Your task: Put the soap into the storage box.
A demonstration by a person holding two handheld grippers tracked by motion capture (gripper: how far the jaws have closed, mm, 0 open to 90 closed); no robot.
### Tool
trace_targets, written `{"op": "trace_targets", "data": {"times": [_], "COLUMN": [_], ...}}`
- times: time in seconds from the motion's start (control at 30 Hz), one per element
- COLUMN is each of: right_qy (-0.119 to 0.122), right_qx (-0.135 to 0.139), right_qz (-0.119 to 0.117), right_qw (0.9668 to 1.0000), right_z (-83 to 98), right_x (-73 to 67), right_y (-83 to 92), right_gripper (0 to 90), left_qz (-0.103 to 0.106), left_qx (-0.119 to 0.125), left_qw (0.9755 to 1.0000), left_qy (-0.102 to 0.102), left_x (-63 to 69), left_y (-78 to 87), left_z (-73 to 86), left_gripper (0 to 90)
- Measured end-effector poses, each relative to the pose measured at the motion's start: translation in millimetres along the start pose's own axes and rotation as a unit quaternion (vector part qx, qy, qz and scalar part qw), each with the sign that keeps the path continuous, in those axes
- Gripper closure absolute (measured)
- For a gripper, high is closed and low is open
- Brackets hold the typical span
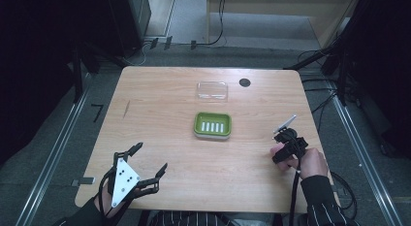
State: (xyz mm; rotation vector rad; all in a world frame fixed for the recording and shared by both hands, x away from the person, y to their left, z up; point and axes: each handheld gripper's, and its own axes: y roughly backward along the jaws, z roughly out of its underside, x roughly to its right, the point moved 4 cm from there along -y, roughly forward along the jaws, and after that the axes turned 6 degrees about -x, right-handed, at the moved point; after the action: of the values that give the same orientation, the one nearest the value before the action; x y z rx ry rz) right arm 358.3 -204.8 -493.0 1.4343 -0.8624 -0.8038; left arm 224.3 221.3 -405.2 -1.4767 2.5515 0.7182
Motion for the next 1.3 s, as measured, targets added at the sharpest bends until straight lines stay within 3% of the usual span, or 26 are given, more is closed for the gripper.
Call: {"op": "trace_targets", "data": {"times": [0.3, 0.57, 0.73, 1.3], "right_qy": [0.006, 0.027, 0.045, 0.065], "right_qx": [0.005, 0.024, 0.035, 0.060], "right_qz": [-0.003, -0.005, 0.002, 0.013], "right_qw": [1.0000, 0.9993, 0.9984, 0.9960], "right_z": [-4.5, -13.5, -20.4, -39.4], "right_x": [-2.7, -9.0, -12.8, -18.8], "right_y": [1.6, 6.1, 10.3, 16.6], "right_gripper": [38.4, 38.5, 38.5, 38.5], "left_qz": [-0.001, 0.000, 0.001, 0.000], "left_qx": [-0.001, -0.004, -0.006, -0.006], "left_qw": [1.0000, 1.0000, 1.0000, 1.0000], "left_qy": [0.002, 0.003, 0.004, 0.005], "left_x": [-0.8, -0.2, -0.4, -0.8], "left_y": [-0.3, -1.4, -1.7, -1.6], "left_z": [0.4, 0.3, 0.5, 0.6], "left_gripper": [13.3, 13.3, 13.3, 13.2]}}
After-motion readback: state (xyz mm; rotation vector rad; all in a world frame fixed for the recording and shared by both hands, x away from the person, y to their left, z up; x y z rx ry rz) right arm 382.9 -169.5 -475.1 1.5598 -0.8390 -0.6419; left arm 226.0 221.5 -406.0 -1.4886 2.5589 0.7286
